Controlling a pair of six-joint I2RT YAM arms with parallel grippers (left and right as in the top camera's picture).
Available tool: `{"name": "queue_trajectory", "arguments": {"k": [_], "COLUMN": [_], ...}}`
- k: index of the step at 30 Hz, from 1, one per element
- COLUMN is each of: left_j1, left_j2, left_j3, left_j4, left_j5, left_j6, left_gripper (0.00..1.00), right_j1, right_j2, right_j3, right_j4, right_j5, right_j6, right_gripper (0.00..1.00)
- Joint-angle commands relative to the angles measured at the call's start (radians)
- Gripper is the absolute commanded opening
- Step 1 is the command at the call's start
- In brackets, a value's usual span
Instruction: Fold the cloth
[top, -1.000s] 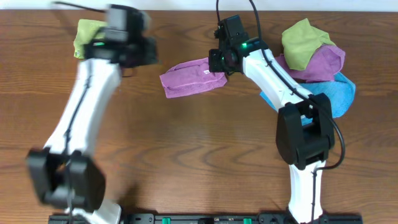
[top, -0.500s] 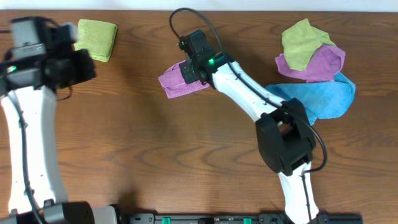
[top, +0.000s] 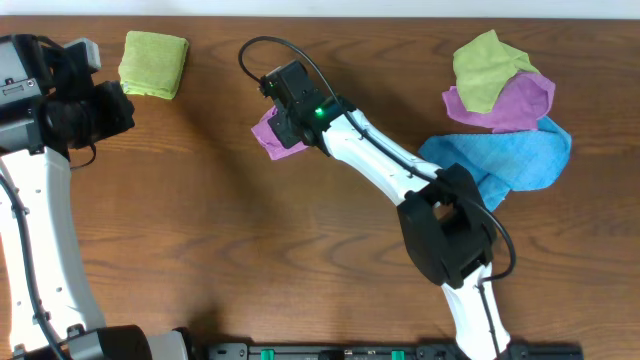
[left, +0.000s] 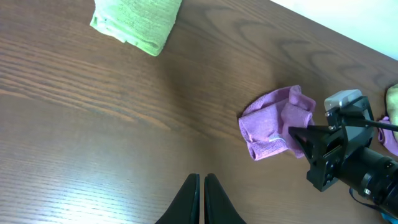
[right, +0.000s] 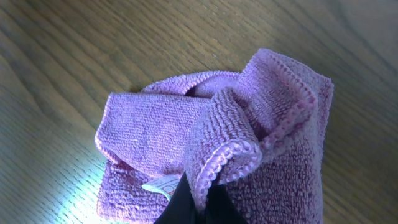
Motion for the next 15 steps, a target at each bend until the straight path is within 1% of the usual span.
{"name": "queue_trajectory", "arguments": {"k": [1,7,15], "left_j1": [0.003,0.003,0.003], "left_j2": [0.002,0.002,0.002], "left_j3": [-0.001,-0.001,-0.001], "left_j4": [-0.001,0.002,0.003], "left_j5": [0.013,0.013,0.013], "left_j6": [0.019,0.019,0.019], "left_gripper": [0.06,0.06,0.06], "right_j1": [0.006,0.013,0.031], "right_j2": [0.022,0.031,0.051], "right_j3": [0.018,0.018,0.018], "right_j4": [-0.008,-0.019,-0.008], "right_j5": [-0.018,-0.066,-0.068], "right_j6": [-0.021,-0.021,-0.021], "right_gripper": [0.01,0.01,0.01]}}
